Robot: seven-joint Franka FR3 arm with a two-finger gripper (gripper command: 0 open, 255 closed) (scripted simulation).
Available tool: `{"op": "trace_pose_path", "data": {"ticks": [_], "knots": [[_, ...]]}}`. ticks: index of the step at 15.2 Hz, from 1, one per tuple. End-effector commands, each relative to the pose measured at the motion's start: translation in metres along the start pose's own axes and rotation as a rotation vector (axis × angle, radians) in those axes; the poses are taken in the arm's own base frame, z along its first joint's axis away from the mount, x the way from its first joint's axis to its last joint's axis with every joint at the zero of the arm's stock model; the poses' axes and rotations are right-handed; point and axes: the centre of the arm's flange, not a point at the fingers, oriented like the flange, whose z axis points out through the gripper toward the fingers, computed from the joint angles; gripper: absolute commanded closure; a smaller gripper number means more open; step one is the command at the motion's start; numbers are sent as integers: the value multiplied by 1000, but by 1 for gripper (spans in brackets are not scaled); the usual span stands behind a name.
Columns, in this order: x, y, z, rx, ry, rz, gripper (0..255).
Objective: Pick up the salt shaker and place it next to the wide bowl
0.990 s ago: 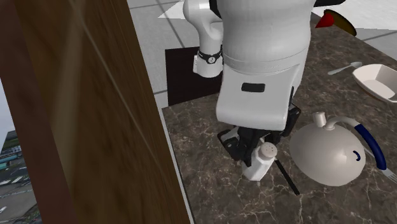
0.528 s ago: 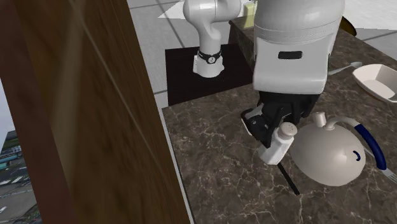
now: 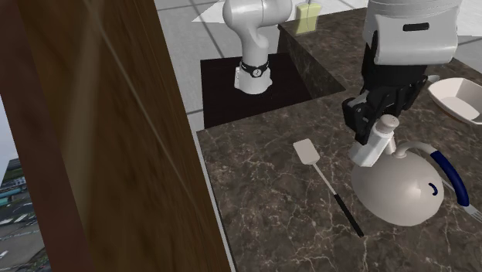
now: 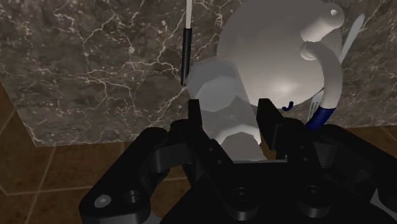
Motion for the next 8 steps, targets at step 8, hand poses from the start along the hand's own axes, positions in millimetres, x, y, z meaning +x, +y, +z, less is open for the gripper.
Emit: {"op": "trace_pose_path", "data": {"ticks": [8], "knots": [[-31, -113, 7, 0, 1, 2, 255]]}}
